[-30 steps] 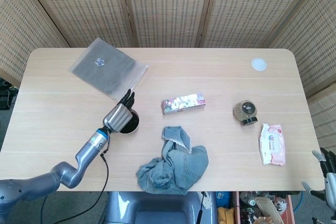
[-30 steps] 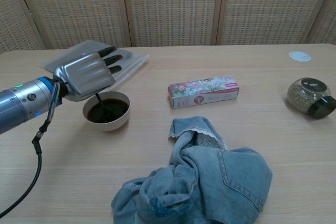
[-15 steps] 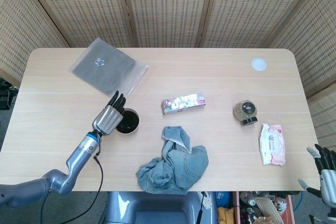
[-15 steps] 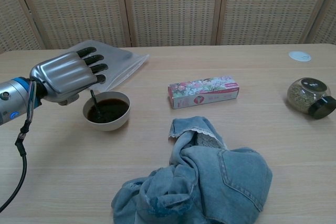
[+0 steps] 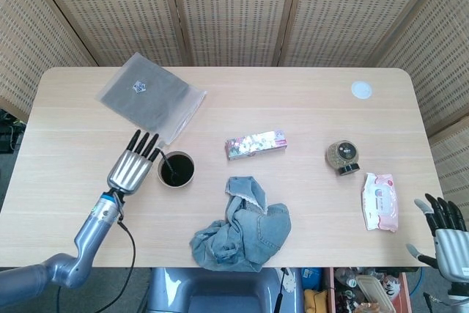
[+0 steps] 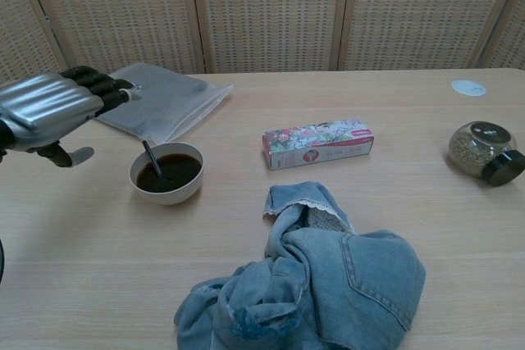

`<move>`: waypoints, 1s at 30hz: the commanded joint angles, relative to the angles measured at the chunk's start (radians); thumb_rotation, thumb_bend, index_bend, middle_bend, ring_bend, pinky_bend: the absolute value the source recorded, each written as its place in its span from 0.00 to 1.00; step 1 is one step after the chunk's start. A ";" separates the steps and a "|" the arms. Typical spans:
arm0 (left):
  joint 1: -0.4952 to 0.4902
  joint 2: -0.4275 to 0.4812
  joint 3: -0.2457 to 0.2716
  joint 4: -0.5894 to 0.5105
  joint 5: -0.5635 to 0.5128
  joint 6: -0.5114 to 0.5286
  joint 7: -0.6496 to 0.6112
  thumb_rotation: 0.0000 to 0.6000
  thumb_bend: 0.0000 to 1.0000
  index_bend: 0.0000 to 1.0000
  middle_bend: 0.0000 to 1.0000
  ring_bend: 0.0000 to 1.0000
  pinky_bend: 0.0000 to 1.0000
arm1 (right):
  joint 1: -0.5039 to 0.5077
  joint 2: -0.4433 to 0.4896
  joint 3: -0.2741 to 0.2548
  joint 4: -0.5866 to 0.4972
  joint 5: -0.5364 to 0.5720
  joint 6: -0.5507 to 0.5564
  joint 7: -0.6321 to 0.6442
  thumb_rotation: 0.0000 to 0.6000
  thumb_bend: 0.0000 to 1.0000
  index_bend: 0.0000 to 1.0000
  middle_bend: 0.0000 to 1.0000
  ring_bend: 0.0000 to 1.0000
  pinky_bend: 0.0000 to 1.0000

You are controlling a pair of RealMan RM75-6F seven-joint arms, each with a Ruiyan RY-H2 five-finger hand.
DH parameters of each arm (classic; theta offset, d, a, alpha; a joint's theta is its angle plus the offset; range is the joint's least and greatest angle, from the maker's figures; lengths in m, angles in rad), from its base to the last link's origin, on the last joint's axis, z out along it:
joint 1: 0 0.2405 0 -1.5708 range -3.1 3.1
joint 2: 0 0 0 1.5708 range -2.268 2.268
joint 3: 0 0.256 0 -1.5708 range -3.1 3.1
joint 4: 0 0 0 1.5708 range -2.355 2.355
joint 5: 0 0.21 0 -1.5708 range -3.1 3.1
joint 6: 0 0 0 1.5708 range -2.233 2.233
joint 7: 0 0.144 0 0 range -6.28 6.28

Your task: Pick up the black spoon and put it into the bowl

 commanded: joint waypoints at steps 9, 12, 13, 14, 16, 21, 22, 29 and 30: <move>0.278 0.149 0.108 -0.097 0.186 0.337 -0.458 1.00 0.41 0.00 0.00 0.00 0.00 | 0.029 0.015 0.001 -0.046 -0.016 -0.011 -0.047 1.00 0.21 0.17 0.15 0.00 0.00; 0.343 0.147 0.127 -0.057 0.227 0.424 -0.571 1.00 0.41 0.00 0.00 0.00 0.00 | 0.035 0.016 -0.001 -0.062 -0.021 -0.013 -0.064 1.00 0.21 0.17 0.15 0.00 0.00; 0.361 0.146 0.134 -0.043 0.238 0.445 -0.600 1.00 0.41 0.00 0.00 0.00 0.00 | 0.037 0.017 -0.002 -0.067 -0.022 -0.014 -0.070 1.00 0.21 0.17 0.15 0.00 0.00; 0.374 0.144 0.140 -0.029 0.248 0.460 -0.627 1.00 0.41 0.00 0.00 0.00 0.00 | 0.038 0.018 -0.002 -0.072 -0.021 -0.014 -0.077 1.00 0.21 0.17 0.15 0.00 0.00; 0.403 0.144 0.149 -0.004 0.250 0.478 -0.670 1.00 0.41 0.00 0.00 0.00 0.00 | 0.039 0.019 -0.002 -0.081 -0.022 -0.012 -0.094 1.00 0.21 0.17 0.15 0.00 0.00; 0.458 0.148 0.161 0.022 0.232 0.492 -0.720 1.00 0.41 0.00 0.00 0.00 0.00 | 0.040 0.020 -0.002 -0.105 -0.022 -0.007 -0.120 1.00 0.21 0.17 0.15 0.00 0.00; 0.470 0.150 0.164 0.021 0.230 0.493 -0.722 1.00 0.41 0.00 0.00 0.00 0.00 | 0.041 0.020 -0.003 -0.108 -0.023 -0.007 -0.123 1.00 0.21 0.17 0.15 0.00 0.00; 0.509 0.155 0.166 0.022 0.243 0.508 -0.701 1.00 0.41 0.00 0.00 0.00 0.00 | 0.042 0.021 -0.004 -0.115 -0.017 -0.007 -0.130 1.00 0.21 0.17 0.15 0.00 0.00; 0.510 0.156 0.164 0.019 0.244 0.506 -0.703 1.00 0.41 0.00 0.00 0.00 0.00 | 0.042 0.021 -0.004 -0.115 -0.017 -0.006 -0.129 1.00 0.21 0.17 0.15 0.00 0.00</move>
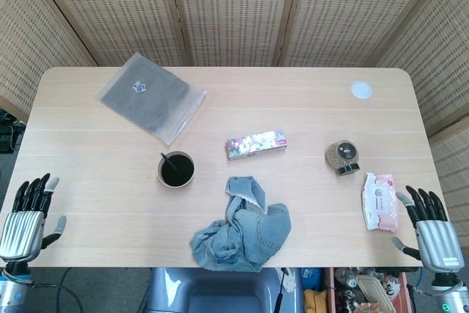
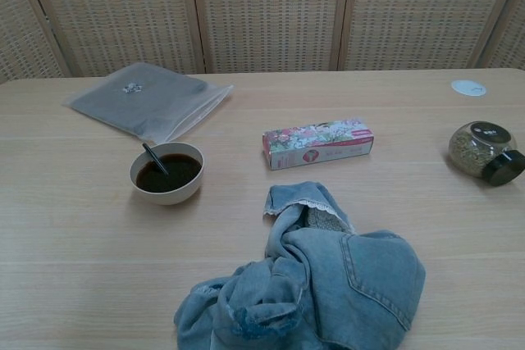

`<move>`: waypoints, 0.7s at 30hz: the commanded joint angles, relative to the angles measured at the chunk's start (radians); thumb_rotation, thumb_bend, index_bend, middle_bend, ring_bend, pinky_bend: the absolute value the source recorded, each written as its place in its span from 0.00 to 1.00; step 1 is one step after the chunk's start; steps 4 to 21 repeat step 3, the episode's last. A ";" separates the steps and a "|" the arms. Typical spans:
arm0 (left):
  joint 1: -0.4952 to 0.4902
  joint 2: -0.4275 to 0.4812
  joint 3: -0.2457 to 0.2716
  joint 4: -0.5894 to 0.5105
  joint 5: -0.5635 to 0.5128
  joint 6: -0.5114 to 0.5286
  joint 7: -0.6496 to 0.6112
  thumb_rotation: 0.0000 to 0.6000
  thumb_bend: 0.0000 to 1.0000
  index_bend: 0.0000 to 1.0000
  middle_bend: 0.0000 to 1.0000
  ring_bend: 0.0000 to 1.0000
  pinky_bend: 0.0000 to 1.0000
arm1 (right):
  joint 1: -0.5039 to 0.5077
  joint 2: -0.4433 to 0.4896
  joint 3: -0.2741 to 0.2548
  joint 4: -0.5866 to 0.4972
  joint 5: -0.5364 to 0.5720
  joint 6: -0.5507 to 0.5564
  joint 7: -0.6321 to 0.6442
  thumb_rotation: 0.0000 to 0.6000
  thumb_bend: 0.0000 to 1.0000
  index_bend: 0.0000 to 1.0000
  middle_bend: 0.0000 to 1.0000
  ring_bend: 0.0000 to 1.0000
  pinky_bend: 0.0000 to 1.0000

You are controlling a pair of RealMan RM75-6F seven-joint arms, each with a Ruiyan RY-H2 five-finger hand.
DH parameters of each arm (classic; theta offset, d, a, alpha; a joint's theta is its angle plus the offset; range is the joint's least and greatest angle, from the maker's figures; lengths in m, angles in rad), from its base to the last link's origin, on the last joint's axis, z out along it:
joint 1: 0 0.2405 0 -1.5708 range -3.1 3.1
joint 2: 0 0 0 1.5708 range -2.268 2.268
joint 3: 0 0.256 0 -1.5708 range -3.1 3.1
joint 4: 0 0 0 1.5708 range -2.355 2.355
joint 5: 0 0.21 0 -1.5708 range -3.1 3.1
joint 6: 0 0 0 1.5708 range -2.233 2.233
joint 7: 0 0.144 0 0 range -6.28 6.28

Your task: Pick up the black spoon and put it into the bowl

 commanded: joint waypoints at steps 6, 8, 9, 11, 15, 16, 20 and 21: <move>0.003 0.005 -0.006 -0.008 0.014 -0.010 0.002 1.00 0.41 0.00 0.00 0.00 0.00 | -0.001 0.001 -0.002 0.000 0.000 0.003 0.004 1.00 0.21 0.17 0.15 0.00 0.00; 0.003 0.005 -0.006 -0.008 0.014 -0.010 0.002 1.00 0.41 0.00 0.00 0.00 0.00 | -0.001 0.001 -0.002 0.000 0.000 0.003 0.004 1.00 0.21 0.17 0.15 0.00 0.00; 0.003 0.005 -0.006 -0.008 0.014 -0.010 0.002 1.00 0.41 0.00 0.00 0.00 0.00 | -0.001 0.001 -0.002 0.000 0.000 0.003 0.004 1.00 0.21 0.17 0.15 0.00 0.00; 0.003 0.005 -0.006 -0.008 0.014 -0.010 0.002 1.00 0.41 0.00 0.00 0.00 0.00 | -0.001 0.001 -0.002 0.000 0.000 0.003 0.004 1.00 0.21 0.17 0.15 0.00 0.00; 0.003 0.005 -0.006 -0.008 0.014 -0.010 0.002 1.00 0.41 0.00 0.00 0.00 0.00 | -0.001 0.001 -0.002 0.000 0.000 0.003 0.004 1.00 0.21 0.17 0.15 0.00 0.00; 0.003 0.005 -0.006 -0.008 0.014 -0.010 0.002 1.00 0.41 0.00 0.00 0.00 0.00 | -0.001 0.001 -0.002 0.000 0.000 0.003 0.004 1.00 0.21 0.17 0.15 0.00 0.00; 0.003 0.005 -0.006 -0.008 0.014 -0.010 0.002 1.00 0.41 0.00 0.00 0.00 0.00 | -0.001 0.001 -0.002 0.000 0.000 0.003 0.004 1.00 0.21 0.17 0.15 0.00 0.00; 0.003 0.005 -0.006 -0.008 0.014 -0.010 0.002 1.00 0.41 0.00 0.00 0.00 0.00 | -0.001 0.001 -0.002 0.000 0.000 0.003 0.004 1.00 0.21 0.17 0.15 0.00 0.00</move>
